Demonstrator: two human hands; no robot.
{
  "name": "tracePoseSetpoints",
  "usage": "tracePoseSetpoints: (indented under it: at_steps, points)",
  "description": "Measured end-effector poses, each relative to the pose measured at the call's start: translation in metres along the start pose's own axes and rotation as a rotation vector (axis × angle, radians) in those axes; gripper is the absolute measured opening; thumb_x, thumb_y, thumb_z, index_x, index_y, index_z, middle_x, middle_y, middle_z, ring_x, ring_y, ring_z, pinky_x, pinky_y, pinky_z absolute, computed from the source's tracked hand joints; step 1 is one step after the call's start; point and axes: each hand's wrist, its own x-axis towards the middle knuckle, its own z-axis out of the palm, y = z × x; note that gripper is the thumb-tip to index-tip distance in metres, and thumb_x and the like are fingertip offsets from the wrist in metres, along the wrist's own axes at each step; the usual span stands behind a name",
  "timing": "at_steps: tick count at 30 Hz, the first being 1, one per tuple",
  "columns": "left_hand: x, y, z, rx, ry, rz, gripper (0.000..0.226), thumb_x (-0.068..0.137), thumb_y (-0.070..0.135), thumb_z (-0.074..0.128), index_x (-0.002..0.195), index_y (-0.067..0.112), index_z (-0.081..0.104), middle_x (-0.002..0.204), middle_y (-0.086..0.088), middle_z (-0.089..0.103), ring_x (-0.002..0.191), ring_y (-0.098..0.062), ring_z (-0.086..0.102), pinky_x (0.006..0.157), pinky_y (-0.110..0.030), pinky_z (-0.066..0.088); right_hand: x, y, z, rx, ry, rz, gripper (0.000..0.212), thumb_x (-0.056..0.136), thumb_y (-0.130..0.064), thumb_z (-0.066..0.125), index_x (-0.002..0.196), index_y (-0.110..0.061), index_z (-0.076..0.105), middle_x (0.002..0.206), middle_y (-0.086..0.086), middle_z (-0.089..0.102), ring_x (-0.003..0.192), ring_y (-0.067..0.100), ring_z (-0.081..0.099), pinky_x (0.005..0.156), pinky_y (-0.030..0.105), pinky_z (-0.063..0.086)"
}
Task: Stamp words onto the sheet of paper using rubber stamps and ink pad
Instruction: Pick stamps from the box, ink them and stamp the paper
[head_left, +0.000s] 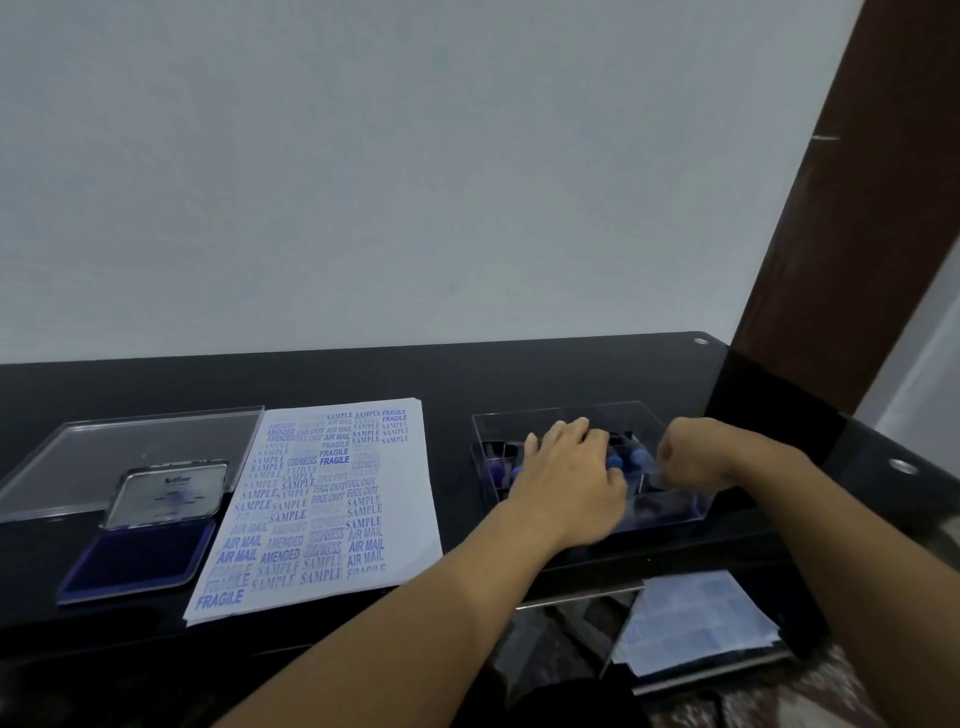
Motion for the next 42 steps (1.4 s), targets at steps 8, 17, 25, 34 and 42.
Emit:
tracePoseSetpoints:
  at_steps: [8, 17, 25, 34, 42]
  points:
    - [0.007, 0.000, 0.033, 0.124, -0.059, -0.035, 0.052, 0.103, 0.040, 0.025, 0.145, 0.013, 0.038, 0.163, -0.010, 0.017, 0.150, -0.030, 0.008, 0.121, -0.057, 0.000, 0.015, -0.006, 0.008, -0.150, -0.234, -0.051, 0.021, 0.093, -0.023, 0.055, 0.107, -0.013, 0.067, 0.092, 0.006, 0.060, 0.090, 0.019, 0.064, 0.073, 0.029, 0.054]
    - [0.006, 0.002, 0.019, 0.004, -0.067, -0.046, 0.049, 0.101, 0.034, 0.035, 0.145, 0.012, 0.039, 0.161, -0.006, 0.022, 0.150, -0.026, 0.011, 0.120, -0.052, 0.002, 0.011, -0.007, 0.009, -0.289, -0.220, -0.139, 0.021, 0.099, -0.023, 0.048, 0.098, -0.013, 0.066, 0.090, -0.001, 0.052, 0.086, 0.016, 0.054, 0.081, 0.029, 0.044]
    - [-0.007, -0.010, -0.016, 0.012, 0.039, 0.000, 0.047, 0.098, 0.027, 0.042, 0.143, 0.012, 0.043, 0.155, -0.006, 0.034, 0.145, -0.023, 0.024, 0.119, -0.046, 0.018, 0.009, 0.004, 0.008, 0.062, 0.051, -0.111, 0.010, 0.096, -0.029, 0.054, 0.087, -0.026, 0.050, 0.098, 0.002, 0.063, 0.089, 0.020, 0.058, 0.072, 0.032, 0.043]
    - [-0.037, -0.051, -0.066, 0.037, 0.118, -0.100, 0.047, 0.098, 0.023, 0.043, 0.144, 0.012, 0.044, 0.154, -0.003, 0.037, 0.143, -0.019, 0.028, 0.117, -0.036, 0.023, -0.007, -0.040, -0.021, 0.273, 0.233, -0.200, 0.010, 0.096, -0.025, 0.052, 0.095, -0.016, 0.049, 0.092, 0.007, 0.061, 0.081, 0.021, 0.057, 0.068, 0.037, 0.045]
    - [-0.083, -0.122, -0.106, 0.027, 0.178, -0.269, 0.047, 0.103, 0.033, 0.043, 0.149, 0.024, 0.036, 0.161, 0.006, 0.025, 0.148, -0.016, 0.023, 0.117, -0.032, 0.022, -0.025, -0.117, -0.029, 0.297, 0.229, -0.421, 0.005, 0.096, -0.023, 0.054, 0.097, -0.023, 0.058, 0.100, -0.005, 0.058, 0.085, 0.013, 0.058, 0.065, 0.027, 0.045]
